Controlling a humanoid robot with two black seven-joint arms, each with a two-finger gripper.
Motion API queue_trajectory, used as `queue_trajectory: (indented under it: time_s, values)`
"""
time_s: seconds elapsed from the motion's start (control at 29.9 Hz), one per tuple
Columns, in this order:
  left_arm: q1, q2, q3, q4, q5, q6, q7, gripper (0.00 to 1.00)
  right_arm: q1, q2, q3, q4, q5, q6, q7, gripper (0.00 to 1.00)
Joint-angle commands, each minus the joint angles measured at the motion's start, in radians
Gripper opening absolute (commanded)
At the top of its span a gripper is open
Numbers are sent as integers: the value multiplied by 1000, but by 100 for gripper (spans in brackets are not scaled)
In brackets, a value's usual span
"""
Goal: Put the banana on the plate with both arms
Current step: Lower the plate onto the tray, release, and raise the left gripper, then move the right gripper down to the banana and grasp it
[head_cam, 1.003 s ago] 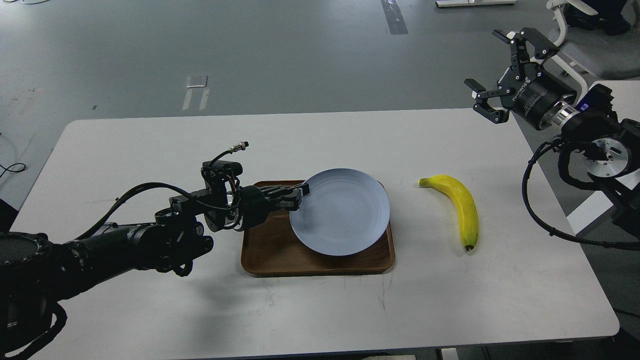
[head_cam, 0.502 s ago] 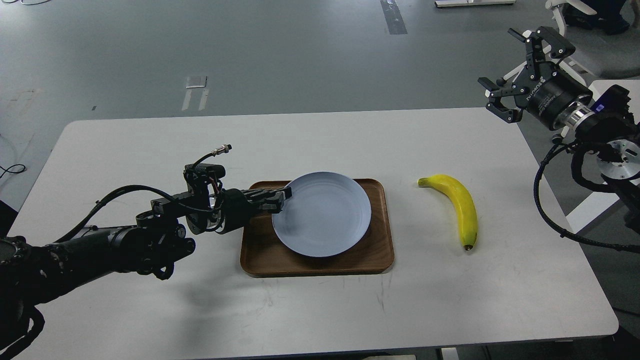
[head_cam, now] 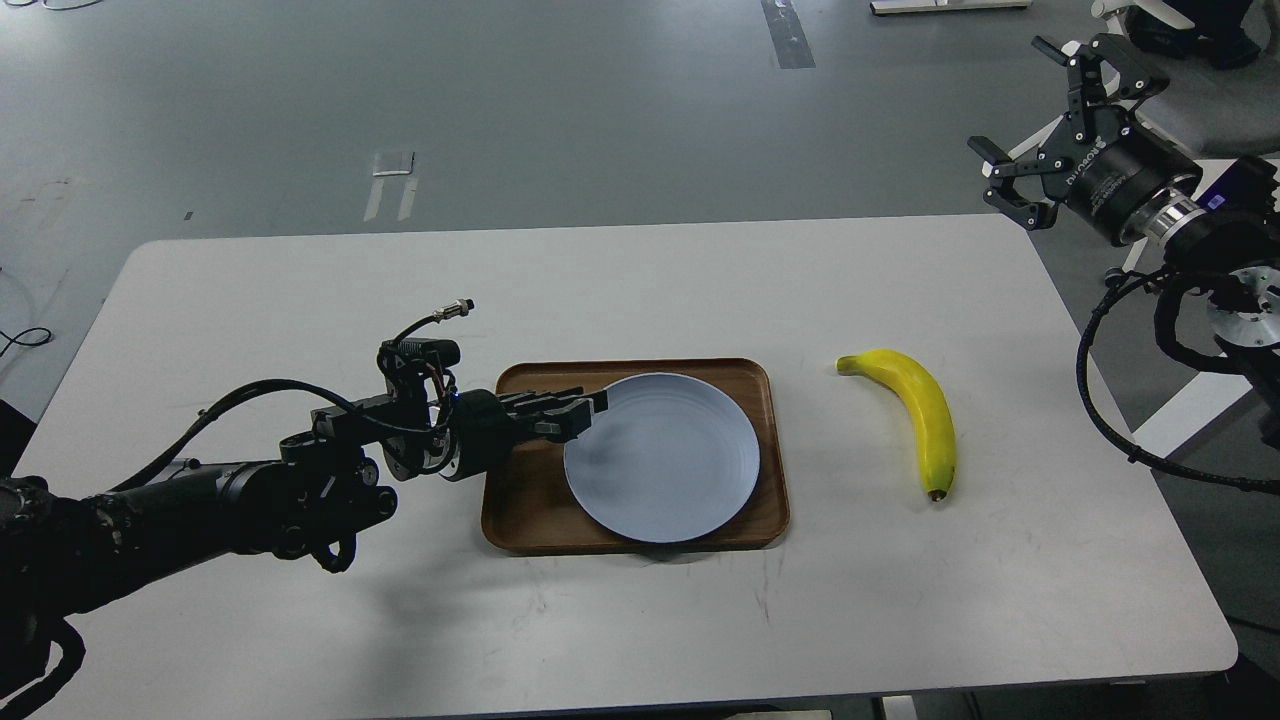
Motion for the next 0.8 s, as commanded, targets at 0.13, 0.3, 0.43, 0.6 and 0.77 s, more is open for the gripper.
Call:
queue_trajectory:
  time_s: [0.13,0.3,0.43,0.6,0.77]
  values:
    - [-23,30,-108,63,-184,34,0,97,18,-115,-60,30,-154,0,2,100]
    - [-121,63,-233,70,-534,-26,0,98,72,-246,-111,168,-765,0,60,98]
    - [-130,69,-325,76,-778,-113,0,98,64,-333,-135,373,-1142,0,68,96]
    - [-121,90,-434,76,-921,-136,145,98,61,-346,-285,508,-1529,-96,77,91]
    - [-101,96,-478,76,-926,-139,157,98,42,-249,-454,424,-1614,-271,77,71]
